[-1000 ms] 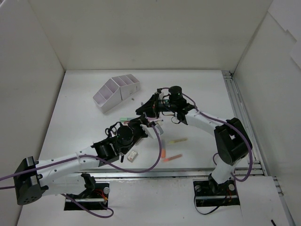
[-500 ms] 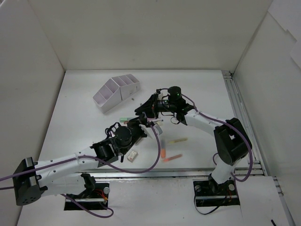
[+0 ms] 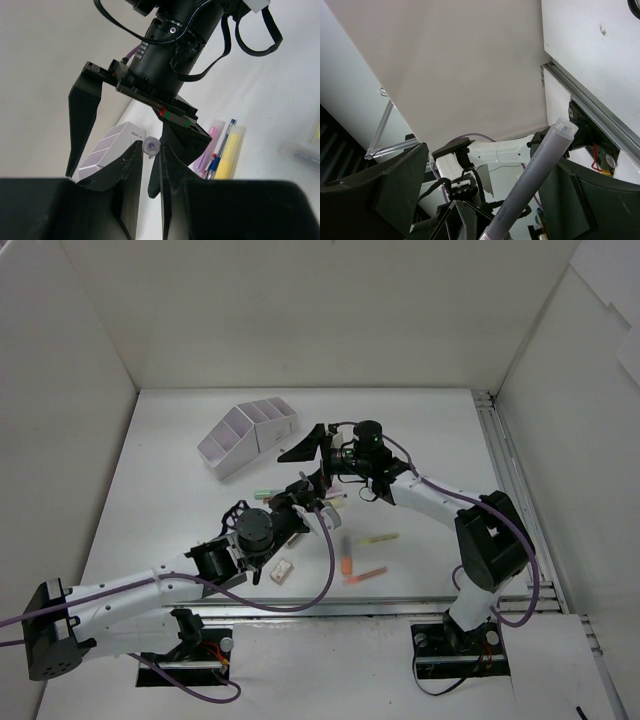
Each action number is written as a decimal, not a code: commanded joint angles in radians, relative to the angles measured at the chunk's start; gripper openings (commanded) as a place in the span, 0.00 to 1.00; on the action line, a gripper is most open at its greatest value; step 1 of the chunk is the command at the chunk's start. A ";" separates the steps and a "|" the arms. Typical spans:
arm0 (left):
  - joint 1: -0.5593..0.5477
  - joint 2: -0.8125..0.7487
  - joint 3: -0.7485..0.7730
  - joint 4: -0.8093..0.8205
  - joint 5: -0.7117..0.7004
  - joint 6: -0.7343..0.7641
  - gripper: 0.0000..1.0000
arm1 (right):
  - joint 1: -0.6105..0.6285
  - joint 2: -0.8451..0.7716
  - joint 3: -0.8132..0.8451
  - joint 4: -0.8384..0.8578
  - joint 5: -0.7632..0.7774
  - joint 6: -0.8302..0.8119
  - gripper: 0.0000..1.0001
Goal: Sort the stationery into containers
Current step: Close the pen cap on the pen, then place the pen in the storage box.
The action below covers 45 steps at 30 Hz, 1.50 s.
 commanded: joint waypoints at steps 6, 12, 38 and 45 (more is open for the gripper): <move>-0.007 -0.074 -0.019 0.102 -0.076 -0.024 0.00 | -0.060 -0.028 0.024 0.084 0.009 -0.015 0.98; 0.045 -0.152 -0.024 0.138 -0.073 -0.085 0.00 | -0.110 -0.031 -0.023 0.081 0.000 -0.055 0.98; 0.912 0.285 0.398 0.034 0.499 -0.604 0.00 | -0.273 -0.336 -0.010 -0.667 0.801 -0.963 0.98; 0.932 0.426 0.463 0.082 0.568 -0.604 0.00 | -0.281 -0.328 -0.031 -0.686 0.796 -1.073 0.98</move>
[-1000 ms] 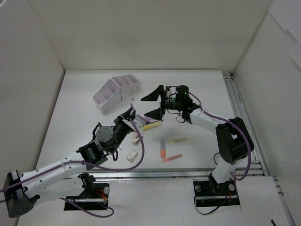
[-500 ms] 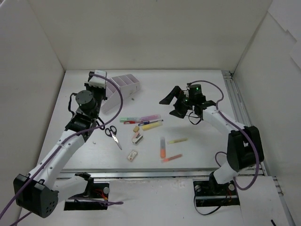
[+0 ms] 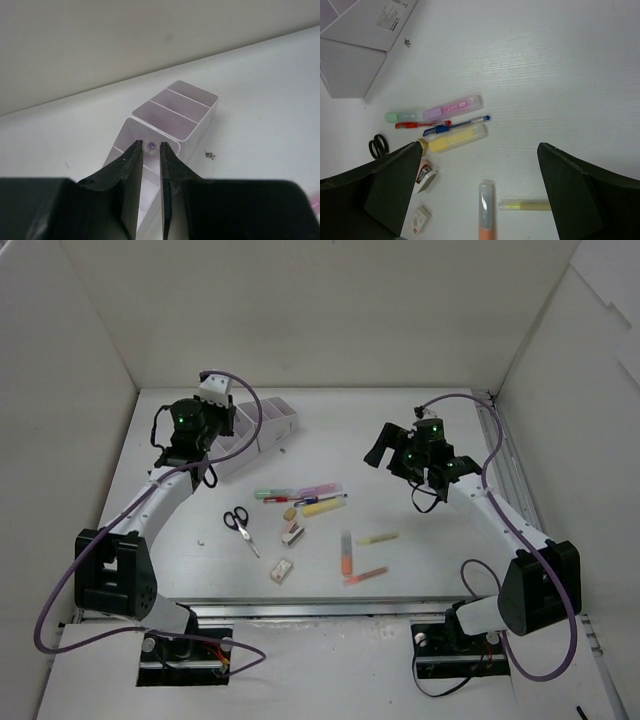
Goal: Sort the stationery into containers
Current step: Place the pen in the storage box.
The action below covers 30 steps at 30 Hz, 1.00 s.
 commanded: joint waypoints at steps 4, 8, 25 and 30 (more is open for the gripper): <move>0.022 0.094 0.136 0.111 0.115 -0.020 0.00 | -0.003 -0.017 -0.023 0.006 0.045 -0.110 0.98; 0.031 0.170 0.169 0.113 0.112 -0.012 0.00 | -0.008 -0.026 -0.041 -0.009 0.078 -0.116 0.98; 0.050 0.229 0.245 -0.051 0.103 -0.071 0.55 | 0.112 0.031 0.012 -0.043 0.068 -0.386 0.98; 0.050 0.189 0.222 -0.067 0.086 -0.081 0.76 | 0.181 0.038 0.032 -0.046 0.186 -0.426 0.98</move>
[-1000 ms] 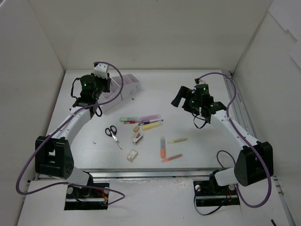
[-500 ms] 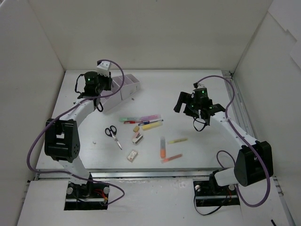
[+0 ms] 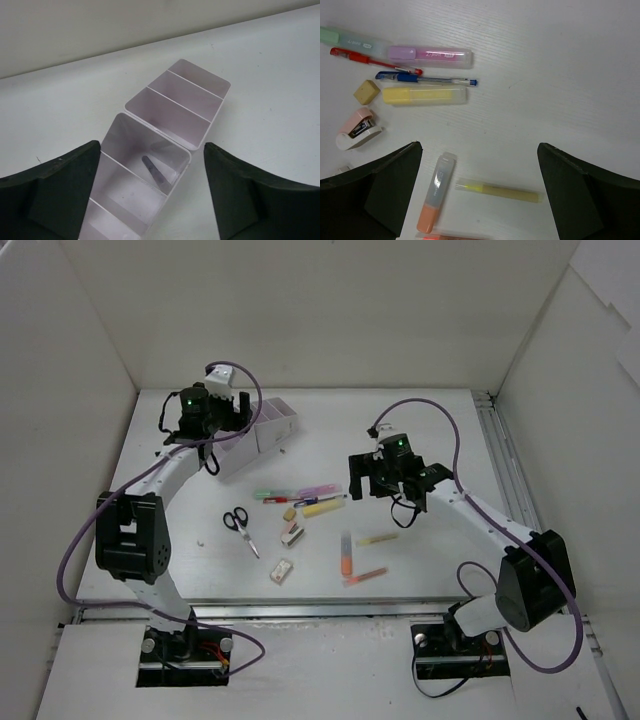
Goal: Sort the stationery into containers
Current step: Place the pen in the storage box, then pick up the pen from the center of the board.
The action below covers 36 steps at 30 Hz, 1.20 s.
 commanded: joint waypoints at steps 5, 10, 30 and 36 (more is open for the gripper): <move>0.004 -0.152 0.000 -0.025 -0.019 -0.031 1.00 | 0.036 -0.058 0.044 0.032 0.123 -0.041 0.98; 0.004 -0.320 -0.120 -0.080 -0.053 -0.087 0.99 | 0.140 -0.115 -0.004 0.101 0.143 -0.204 0.98; -0.039 -1.011 -0.644 -0.375 -0.205 -0.388 1.00 | 0.267 0.368 0.259 0.118 -0.043 -0.416 0.96; -0.039 -0.995 -0.635 -0.406 -0.185 -0.385 1.00 | 0.249 0.325 0.176 0.044 -0.014 -0.365 0.98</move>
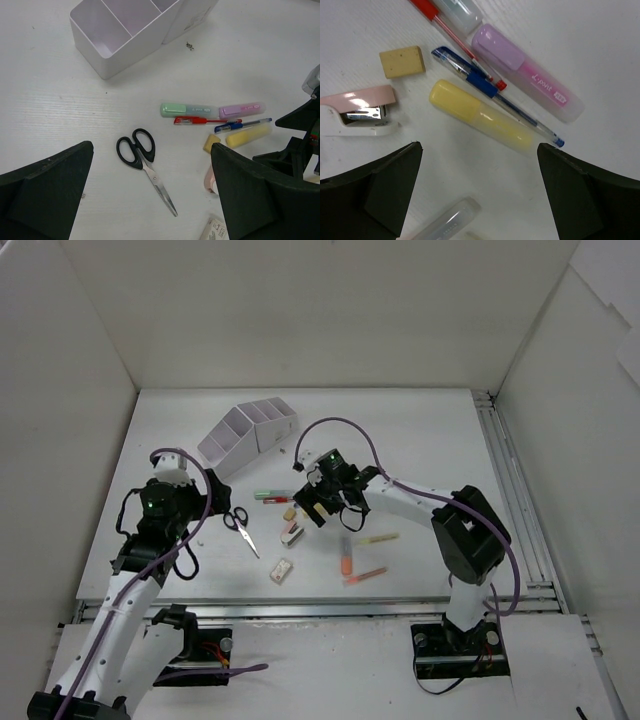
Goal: Sort the stationery into containers
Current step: Pick up the pen from the center of the board.
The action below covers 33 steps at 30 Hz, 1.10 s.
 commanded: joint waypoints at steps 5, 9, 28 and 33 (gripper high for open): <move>-0.002 0.043 0.014 0.058 0.081 -0.002 1.00 | -0.058 -0.209 -0.164 -0.115 0.091 0.196 0.98; -0.002 0.055 0.001 0.097 0.144 0.016 0.99 | -0.085 -0.284 -0.218 -0.256 0.123 0.257 0.98; -0.002 0.072 -0.016 0.169 0.215 0.138 1.00 | -0.087 -0.269 -0.228 -0.346 0.303 -0.117 0.98; -0.002 0.104 -0.006 0.167 0.211 0.153 0.99 | -0.108 -0.241 -0.250 -0.330 0.226 -0.275 0.98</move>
